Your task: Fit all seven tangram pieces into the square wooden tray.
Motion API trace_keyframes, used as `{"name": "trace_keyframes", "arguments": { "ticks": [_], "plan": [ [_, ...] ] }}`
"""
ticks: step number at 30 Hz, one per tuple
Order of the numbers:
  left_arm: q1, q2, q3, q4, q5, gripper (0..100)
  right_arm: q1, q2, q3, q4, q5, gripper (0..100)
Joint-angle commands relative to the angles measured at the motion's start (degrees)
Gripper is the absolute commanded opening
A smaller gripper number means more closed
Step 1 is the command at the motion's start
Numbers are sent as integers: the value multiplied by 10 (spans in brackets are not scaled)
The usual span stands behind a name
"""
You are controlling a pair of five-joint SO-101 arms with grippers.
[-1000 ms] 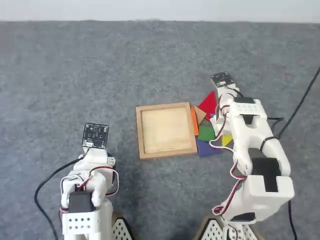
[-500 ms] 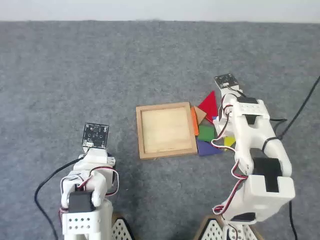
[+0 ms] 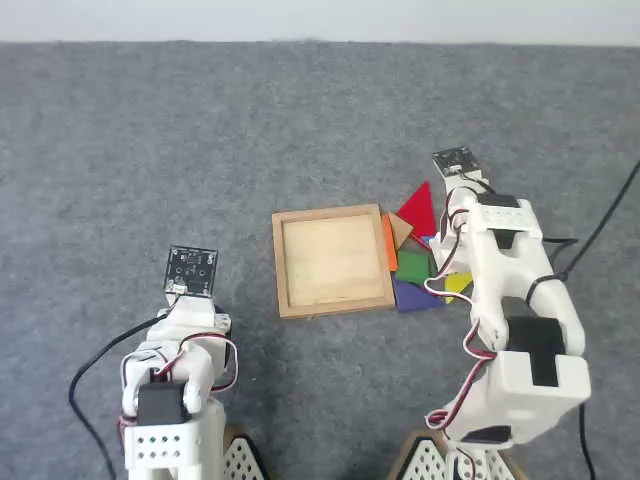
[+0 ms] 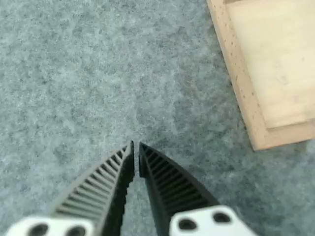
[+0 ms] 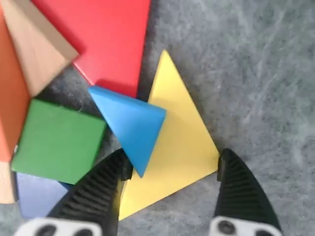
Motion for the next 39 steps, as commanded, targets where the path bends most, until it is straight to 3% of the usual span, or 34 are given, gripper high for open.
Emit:
{"name": "trace_keyframes", "arguments": {
  "ticks": [1, 16, 22, 28, 39],
  "plan": [
    [1, -10, -7, 2, 0, 21, 6, -3, -2, 14, 0, 158],
    [1, -10, -7, 2, 0, 21, 1, -190, 2, 94, 0, 158],
    [1, -10, -7, 2, 0, 21, 2, -166, 58, 36, 0, 180],
    [1, -10, -7, 2, 0, 21, -22, -116, 65, 9, 18, 348],
    [1, -10, -7, 2, 0, 21, -22, -63, 64, -21, -7, 296]
  ]
}}
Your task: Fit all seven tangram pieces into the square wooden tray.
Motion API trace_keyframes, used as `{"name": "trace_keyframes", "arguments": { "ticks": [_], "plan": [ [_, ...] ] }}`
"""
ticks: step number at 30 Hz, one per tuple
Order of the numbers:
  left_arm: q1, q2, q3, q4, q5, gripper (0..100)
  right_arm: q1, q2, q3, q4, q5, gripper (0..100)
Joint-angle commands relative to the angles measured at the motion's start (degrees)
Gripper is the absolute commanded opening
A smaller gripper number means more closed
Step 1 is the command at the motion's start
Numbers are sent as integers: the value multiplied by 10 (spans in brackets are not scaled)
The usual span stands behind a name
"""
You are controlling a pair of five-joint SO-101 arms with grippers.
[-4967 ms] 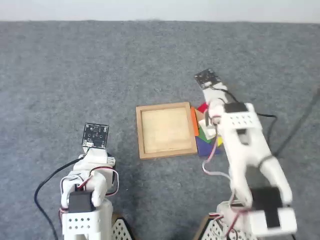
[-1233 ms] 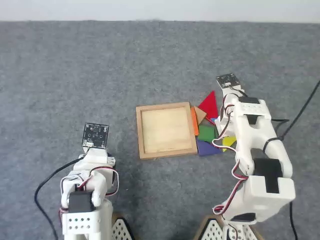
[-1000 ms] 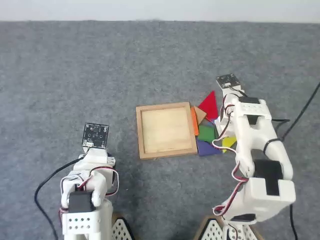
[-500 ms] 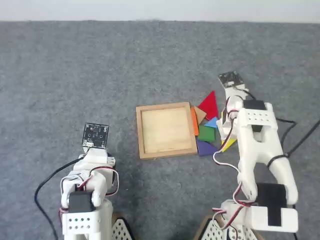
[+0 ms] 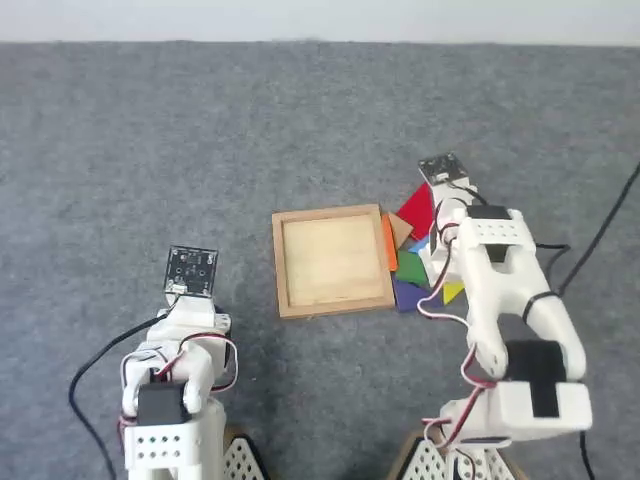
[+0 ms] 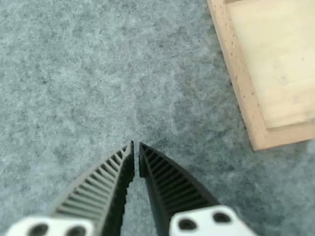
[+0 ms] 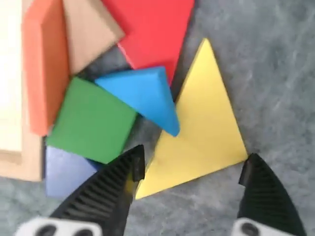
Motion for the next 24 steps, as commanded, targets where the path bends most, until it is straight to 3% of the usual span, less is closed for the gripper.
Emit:
{"name": "trace_keyframes", "arguments": {
  "ticks": [1, 8, 14, 16, 24],
  "plan": [
    [1, -10, -7, 2, 0, 21, 3, 15, -5, -13, -4, 296],
    [1, -10, -7, 2, 0, 21, 4, 33, -26, 3, -4, 285],
    [1, -10, -7, 2, 0, 21, 5, 30, -26, -1, -9, 68],
    [1, -10, -7, 2, 0, 21, 6, 30, -28, -1, -9, 35],
    [1, -10, -7, 2, 0, 21, 29, -9, -29, 21, -5, 119]
  ]
}}
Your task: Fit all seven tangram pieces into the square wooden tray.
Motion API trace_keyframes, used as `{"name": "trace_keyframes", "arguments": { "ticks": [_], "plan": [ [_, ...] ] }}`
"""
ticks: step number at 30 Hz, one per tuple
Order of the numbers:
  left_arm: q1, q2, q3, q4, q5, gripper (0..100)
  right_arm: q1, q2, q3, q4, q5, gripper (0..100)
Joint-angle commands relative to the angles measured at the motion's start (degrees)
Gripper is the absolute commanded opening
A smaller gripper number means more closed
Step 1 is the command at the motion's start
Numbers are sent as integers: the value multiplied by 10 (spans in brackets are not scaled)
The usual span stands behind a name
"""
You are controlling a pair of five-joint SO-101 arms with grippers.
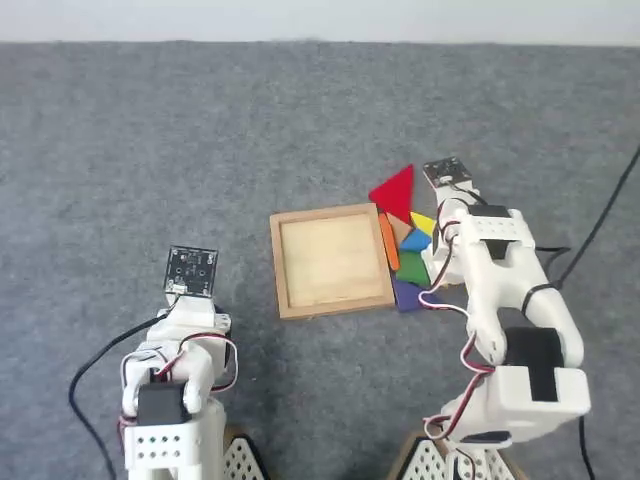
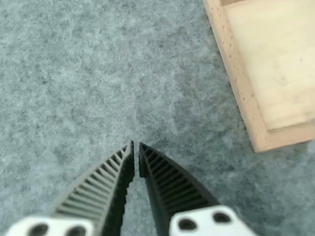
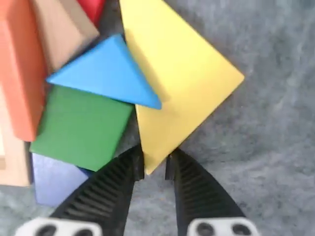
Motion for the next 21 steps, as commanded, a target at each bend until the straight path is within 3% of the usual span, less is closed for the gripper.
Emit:
{"name": "trace_keyframes", "arguments": {
  "ticks": [1, 11, 21],
  "plan": [
    [1, -10, -7, 2, 0, 21, 24, -57, -17, 18, -2, 132],
    [1, -10, -7, 2, 0, 21, -42, -102, -21, 3, 1, 282],
    [1, -10, -7, 2, 0, 21, -42, 44, -130, 5, 140, 284]
  ]
}}
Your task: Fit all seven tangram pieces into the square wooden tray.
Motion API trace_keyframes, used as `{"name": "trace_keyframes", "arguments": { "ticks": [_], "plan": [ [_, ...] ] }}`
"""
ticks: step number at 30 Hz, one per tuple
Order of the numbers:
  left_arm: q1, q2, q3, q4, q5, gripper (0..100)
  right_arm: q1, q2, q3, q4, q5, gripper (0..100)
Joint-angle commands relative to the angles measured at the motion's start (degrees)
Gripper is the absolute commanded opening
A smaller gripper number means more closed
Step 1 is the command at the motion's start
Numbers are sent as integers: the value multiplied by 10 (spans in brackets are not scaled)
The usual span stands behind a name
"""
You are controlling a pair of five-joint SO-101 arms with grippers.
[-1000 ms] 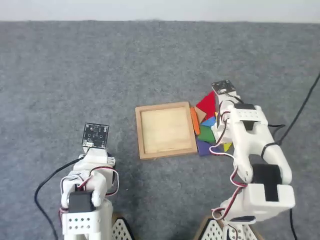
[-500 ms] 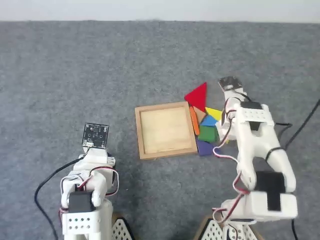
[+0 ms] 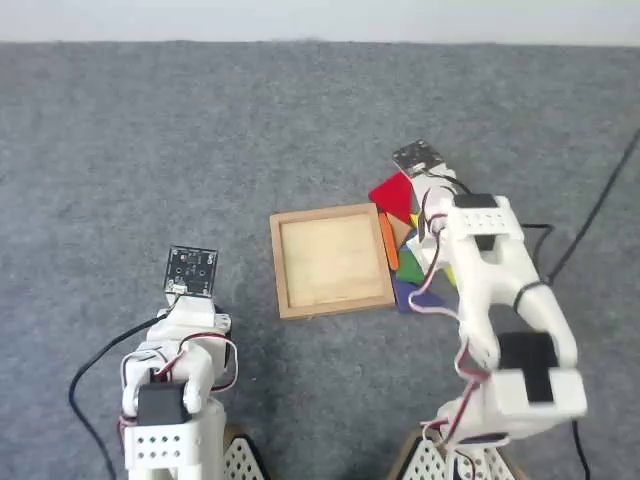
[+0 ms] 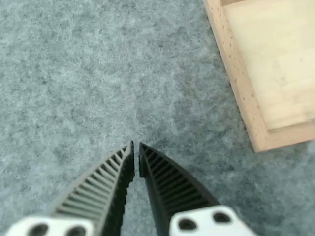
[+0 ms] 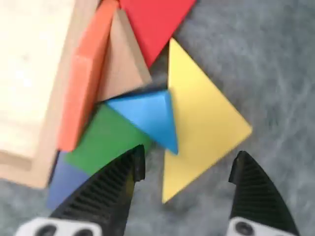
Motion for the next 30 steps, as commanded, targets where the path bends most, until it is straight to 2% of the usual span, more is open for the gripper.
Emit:
{"name": "trace_keyframes", "arguments": {
  "ticks": [1, 8, 19, 26, 30],
  "plan": [
    [1, -10, -7, 2, 0, 21, 3, 47, -74, 7, 32, 284],
    [1, -10, -7, 2, 0, 21, 15, 128, -154, 9, 33, 284],
    [1, -10, -7, 2, 0, 21, 29, 138, -164, 9, 33, 280],
    [1, -10, -7, 2, 0, 21, 30, 138, -161, 11, 29, 132],
    [1, -10, -7, 2, 0, 21, 29, 137, -160, 19, 29, 115]
  ]
}}
